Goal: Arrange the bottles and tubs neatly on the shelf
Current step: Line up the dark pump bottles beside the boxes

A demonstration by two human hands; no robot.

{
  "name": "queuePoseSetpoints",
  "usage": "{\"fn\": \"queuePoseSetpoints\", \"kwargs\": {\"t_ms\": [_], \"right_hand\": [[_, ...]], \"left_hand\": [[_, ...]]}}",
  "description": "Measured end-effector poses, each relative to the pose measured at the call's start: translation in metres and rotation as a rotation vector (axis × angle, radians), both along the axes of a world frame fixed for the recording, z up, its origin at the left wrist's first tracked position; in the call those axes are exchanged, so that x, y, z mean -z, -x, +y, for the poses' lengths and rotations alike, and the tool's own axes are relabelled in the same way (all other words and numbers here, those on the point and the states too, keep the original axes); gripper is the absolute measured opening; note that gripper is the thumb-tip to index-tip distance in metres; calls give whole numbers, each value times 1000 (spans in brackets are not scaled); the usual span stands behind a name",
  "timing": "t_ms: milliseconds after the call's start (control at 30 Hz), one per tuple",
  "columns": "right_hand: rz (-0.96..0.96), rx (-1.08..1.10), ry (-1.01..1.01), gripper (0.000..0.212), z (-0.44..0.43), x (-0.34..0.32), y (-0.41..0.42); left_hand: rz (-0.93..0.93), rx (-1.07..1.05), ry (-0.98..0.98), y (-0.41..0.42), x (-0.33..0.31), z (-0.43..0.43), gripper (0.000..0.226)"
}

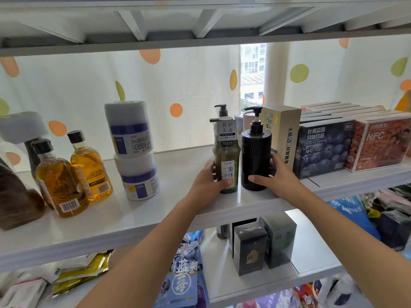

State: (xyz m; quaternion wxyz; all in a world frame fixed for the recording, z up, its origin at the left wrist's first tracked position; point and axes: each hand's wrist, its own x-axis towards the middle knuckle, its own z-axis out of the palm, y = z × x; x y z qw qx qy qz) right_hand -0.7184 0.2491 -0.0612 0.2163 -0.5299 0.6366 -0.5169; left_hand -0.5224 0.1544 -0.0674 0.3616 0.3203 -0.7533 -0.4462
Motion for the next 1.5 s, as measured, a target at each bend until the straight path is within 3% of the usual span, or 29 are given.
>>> {"fn": "queuePoseSetpoints", "kwargs": {"t_ms": [267,500,933,1033,1133,1200,1300,1400,1500], "right_hand": [[124,112,-8,79,-11,-8,-13],[116,50,-19,87,-111,-20,-51],[87,11,-120,69,-187,-18,-91],[99,108,-107,48,-173,-15,-76],[117,346,111,30,-161,-20,-52],[99,452,118,52,-166,-23,-40],[64,378,-3,92,-186,-25,-38],[-2,322,-81,100,-204,-22,-33],[-20,349,-68,93,-204,-22,-28]], "left_hand": [[20,-74,37,-8,-6,-1,41],[3,-164,62,-53,-17,-11,44],[-30,-203,-33,-79,-12,-7,44],[-36,-205,-28,-76,-14,-9,45],[-59,-201,-27,-71,-18,-11,52],[-79,-191,-34,-68,-20,-10,52],[-80,-202,-23,-69,-21,-7,50],[-69,-216,-11,-73,-21,-8,48],[-51,-220,-24,-76,-20,-5,49]]}}
